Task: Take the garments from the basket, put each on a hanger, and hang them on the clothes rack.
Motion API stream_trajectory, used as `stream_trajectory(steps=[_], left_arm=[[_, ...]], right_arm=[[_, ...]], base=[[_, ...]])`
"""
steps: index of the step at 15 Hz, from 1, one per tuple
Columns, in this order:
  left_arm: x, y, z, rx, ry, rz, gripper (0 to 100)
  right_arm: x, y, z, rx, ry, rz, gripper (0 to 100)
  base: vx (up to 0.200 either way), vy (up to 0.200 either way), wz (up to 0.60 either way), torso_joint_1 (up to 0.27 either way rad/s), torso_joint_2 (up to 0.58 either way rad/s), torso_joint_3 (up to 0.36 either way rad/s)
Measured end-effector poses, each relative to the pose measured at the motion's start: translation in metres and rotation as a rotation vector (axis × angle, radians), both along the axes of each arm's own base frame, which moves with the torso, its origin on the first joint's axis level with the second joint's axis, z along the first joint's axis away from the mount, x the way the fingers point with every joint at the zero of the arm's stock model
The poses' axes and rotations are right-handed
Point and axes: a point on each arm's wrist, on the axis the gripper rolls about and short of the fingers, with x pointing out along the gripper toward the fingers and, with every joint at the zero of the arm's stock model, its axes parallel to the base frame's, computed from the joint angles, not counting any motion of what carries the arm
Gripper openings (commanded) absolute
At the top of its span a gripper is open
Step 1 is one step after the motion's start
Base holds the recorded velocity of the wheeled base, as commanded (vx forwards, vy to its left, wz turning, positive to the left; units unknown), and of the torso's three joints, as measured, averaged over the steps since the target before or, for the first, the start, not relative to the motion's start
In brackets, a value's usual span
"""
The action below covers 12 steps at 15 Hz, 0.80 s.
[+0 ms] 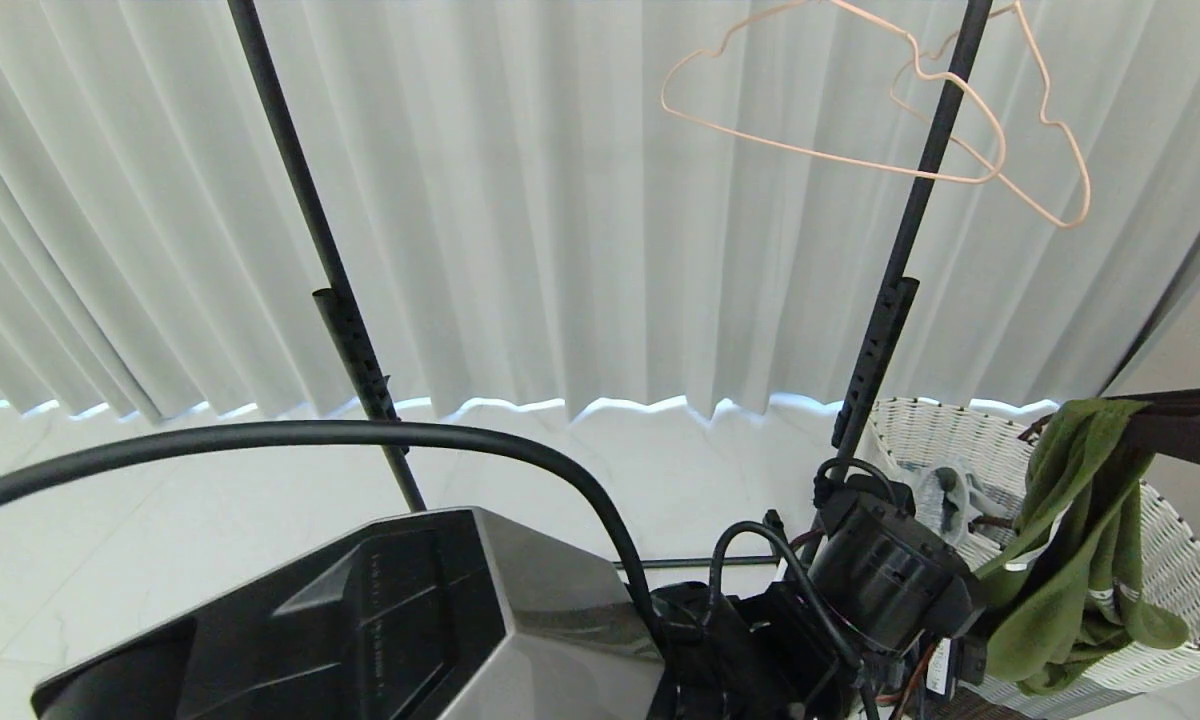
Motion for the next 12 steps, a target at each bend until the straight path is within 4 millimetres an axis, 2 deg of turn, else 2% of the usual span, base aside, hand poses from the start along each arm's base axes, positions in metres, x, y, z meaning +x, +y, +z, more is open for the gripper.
stream_trajectory(steps=[4,5,9,12], left_arm=[[0.005,-0.001,-0.008,-0.001,0.019,0.020,100],[0.007,-0.001,-0.008,-0.006,0.026,0.031,0],[0.007,0.002,-0.005,-0.018,0.029,0.046,0],[-0.011,0.009,0.024,-0.092,0.059,0.056,0]], right_arm=[[-0.002,-0.001,0.000,0.011,0.003,-0.001,0],[-0.002,-0.001,0.000,0.019,0.006,-0.005,0],[-0.005,-0.003,0.001,0.026,0.004,-0.009,0],[-0.002,-0.001,0.007,0.075,-0.053,-0.012,0]], base=[[0.000,0.000,0.00,0.000,0.00,0.000],[0.000,0.000,0.00,0.000,0.00,0.000],[0.000,0.000,0.00,0.000,0.00,0.000],[0.000,0.000,0.00,0.000,0.00,0.000]])
